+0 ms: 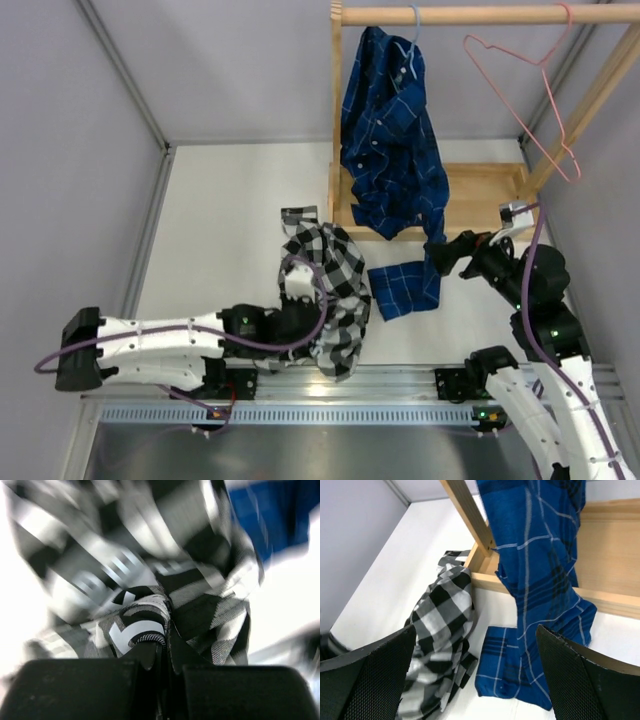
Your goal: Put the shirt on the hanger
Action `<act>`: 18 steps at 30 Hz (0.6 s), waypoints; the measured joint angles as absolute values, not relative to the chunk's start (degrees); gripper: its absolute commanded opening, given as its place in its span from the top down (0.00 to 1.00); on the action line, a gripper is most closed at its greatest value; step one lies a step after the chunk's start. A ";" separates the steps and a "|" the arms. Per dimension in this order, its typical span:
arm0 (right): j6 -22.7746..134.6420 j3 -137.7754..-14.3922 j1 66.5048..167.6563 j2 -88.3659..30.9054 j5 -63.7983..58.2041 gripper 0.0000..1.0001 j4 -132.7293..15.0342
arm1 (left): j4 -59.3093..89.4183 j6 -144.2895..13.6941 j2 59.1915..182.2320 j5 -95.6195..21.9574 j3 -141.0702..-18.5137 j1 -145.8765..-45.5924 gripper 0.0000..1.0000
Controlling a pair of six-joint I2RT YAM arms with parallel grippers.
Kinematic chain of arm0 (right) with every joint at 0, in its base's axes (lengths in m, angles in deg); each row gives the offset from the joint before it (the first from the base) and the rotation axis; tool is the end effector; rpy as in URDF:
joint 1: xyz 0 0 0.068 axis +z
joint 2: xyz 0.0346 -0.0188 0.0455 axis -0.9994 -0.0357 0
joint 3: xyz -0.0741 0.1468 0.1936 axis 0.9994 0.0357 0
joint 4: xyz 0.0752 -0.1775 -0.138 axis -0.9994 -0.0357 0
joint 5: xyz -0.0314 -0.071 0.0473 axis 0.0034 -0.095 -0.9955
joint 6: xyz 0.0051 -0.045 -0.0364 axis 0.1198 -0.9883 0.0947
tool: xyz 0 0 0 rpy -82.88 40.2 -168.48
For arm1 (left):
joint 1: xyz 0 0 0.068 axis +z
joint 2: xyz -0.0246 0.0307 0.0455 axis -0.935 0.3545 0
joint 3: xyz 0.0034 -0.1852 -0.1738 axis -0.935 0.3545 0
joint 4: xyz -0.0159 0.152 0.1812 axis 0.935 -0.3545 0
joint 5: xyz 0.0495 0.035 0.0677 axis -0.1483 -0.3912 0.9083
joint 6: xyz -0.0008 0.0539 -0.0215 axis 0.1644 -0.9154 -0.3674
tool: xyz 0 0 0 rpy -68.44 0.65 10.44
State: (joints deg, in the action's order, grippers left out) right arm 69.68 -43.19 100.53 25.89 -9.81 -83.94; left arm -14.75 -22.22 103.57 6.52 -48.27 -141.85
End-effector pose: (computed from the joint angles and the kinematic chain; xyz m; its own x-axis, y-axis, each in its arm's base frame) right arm 0.1022 0.0336 0.3226 -0.3089 0.2792 -0.9092 -0.3693 0.8457 0.3852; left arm 0.0807 -0.1780 0.2356 -0.6613 -0.1216 -0.7402 0.2085 0.9181 -0.3371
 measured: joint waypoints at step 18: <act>62.68 -52.15 126.96 -7.35 -19.30 0.01 -74.26 | -40.74 2.52 102.54 27.55 -56.09 -159.62 0.02</act>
